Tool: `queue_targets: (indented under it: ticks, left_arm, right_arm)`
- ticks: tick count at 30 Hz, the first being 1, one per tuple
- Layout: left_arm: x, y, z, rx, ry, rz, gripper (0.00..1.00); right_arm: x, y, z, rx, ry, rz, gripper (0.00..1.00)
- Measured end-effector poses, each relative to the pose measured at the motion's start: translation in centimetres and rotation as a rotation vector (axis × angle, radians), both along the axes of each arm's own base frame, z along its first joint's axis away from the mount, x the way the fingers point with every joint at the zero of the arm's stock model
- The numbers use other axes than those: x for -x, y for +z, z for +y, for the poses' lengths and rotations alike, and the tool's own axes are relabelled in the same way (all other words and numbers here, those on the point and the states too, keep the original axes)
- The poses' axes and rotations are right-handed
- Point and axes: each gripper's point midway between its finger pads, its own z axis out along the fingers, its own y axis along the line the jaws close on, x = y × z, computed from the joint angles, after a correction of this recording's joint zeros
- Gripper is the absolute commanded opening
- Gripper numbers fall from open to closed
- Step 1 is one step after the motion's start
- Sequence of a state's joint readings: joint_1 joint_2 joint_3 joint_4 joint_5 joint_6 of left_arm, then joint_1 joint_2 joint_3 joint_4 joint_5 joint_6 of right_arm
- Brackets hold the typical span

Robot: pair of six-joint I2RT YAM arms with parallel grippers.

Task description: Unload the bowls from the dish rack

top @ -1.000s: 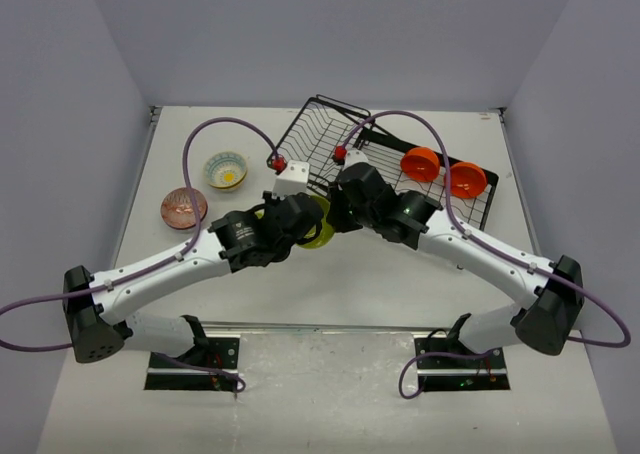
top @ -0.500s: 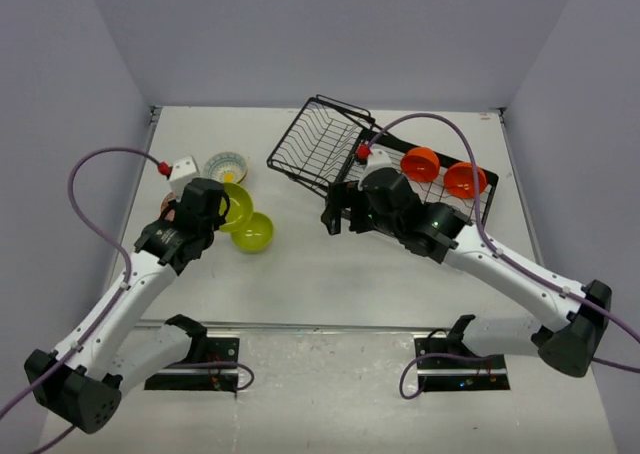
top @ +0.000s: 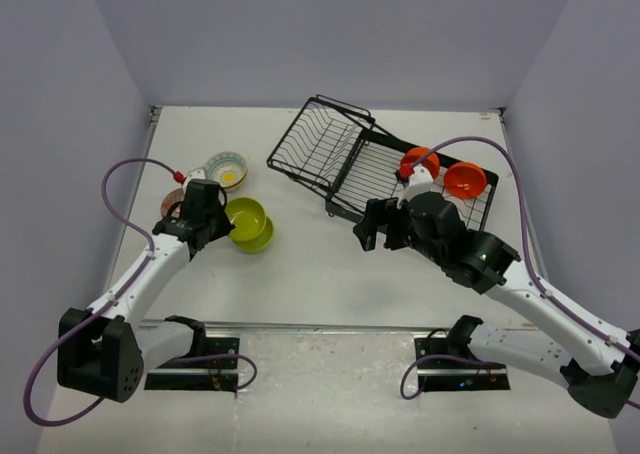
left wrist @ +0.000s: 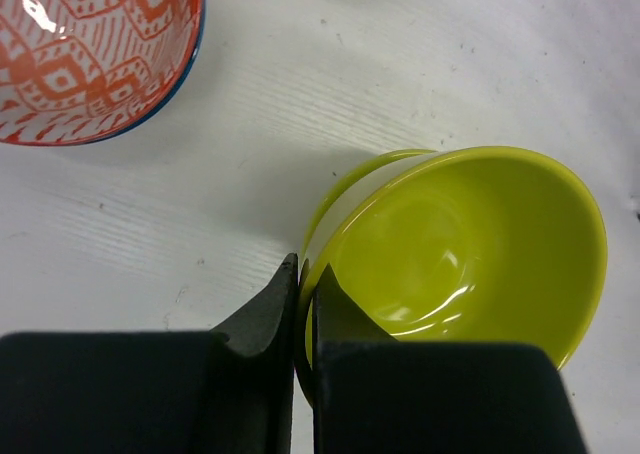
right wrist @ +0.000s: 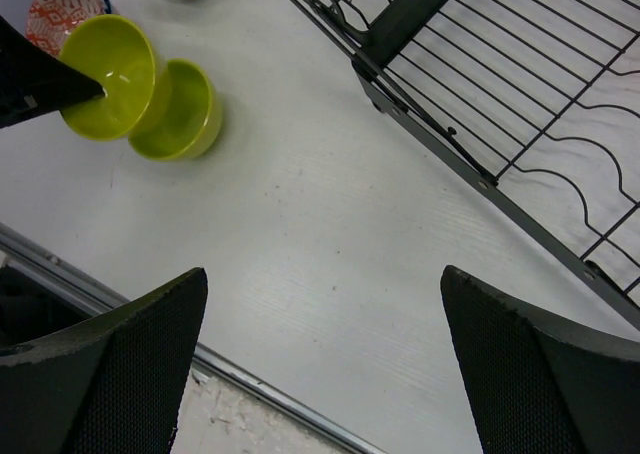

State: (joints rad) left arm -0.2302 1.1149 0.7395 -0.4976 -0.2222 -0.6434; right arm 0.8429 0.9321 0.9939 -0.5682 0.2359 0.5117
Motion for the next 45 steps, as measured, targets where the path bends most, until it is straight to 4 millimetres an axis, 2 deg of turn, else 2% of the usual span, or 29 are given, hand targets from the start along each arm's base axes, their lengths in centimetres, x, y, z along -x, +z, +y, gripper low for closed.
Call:
queue_targets:
  ticks: [6,11,15,21,26,28,32,33,34,35,36,39,40,43,45]
  left_arm:
    - [-0.8,-0.8,-1.0,0.035,-0.033,-0.002,0.00]
    - [-0.3,-2.3,-1.2,0.032,-0.055,0.044,0.00]
    - [0.0,-2.5,-1.1,0.018,-0.068,0.056,0.00]
    - [0.0,-2.8,-1.1,0.012,-0.073,0.067,0.08]
    - [0.0,-3.8,-1.1,0.001,-0.085,0.097,0.09]
    - [0.1,-3.9,-1.2,0.005,-0.092,0.103,0.15]
    - [0.0,-3.8,-1.6,0.015,-0.110,0.098,0.32]
    - [0.0,-3.8,-1.7,0.019,-0.113,0.096,0.33]
    - [0.0,-3.7,-1.9,0.023,-0.118,0.093,0.33]
    - [-0.1,-3.7,-1.9,0.026,-0.120,0.091,0.22]
    - [-0.1,-3.6,-2.0,0.029,-0.123,0.087,0.17]
    - [-0.1,-3.2,-2.2,0.036,-0.128,0.072,0.11]
    - [-0.2,-3.0,-2.2,0.038,-0.130,0.068,0.02]
    - [-0.2,-2.8,-2.4,0.042,-0.137,0.061,0.02]
    - [-0.2,-2.7,-2.5,0.043,-0.141,0.057,0.07]
  right_arm:
    - [0.6,-0.8,-1.0,0.021,0.003,-0.003,0.99]
    - [0.6,-1.6,-1.3,0.050,0.006,0.011,0.99]
    - [0.5,-2.1,-1.2,0.066,0.008,0.019,0.99]
    - [0.2,-3.4,-1.0,0.105,0.012,0.049,0.99]
    - [0.2,-3.8,-1.0,0.119,0.015,0.056,0.99]
    - [0.2,-3.8,-1.0,0.119,0.017,0.056,0.99]
    - [0.3,-3.8,-0.9,0.119,0.024,0.058,0.99]
    - [0.3,-3.8,-0.8,0.117,0.028,0.060,0.99]
    - [0.3,-3.8,-0.8,0.116,0.030,0.061,0.99]
    - [0.3,-3.9,-0.7,0.118,0.031,0.062,0.99]
    - [0.3,-4.0,-0.7,0.117,0.032,0.064,0.99]
    - [0.1,-4.5,-0.4,0.125,0.036,0.076,0.99]
    - [0.1,-4.8,-0.3,0.129,0.041,0.083,0.99]
    - [0.1,-5.5,-0.1,0.141,0.050,0.103,0.99]
    - [0.1,-5.6,0.0,0.142,0.052,0.106,0.99]
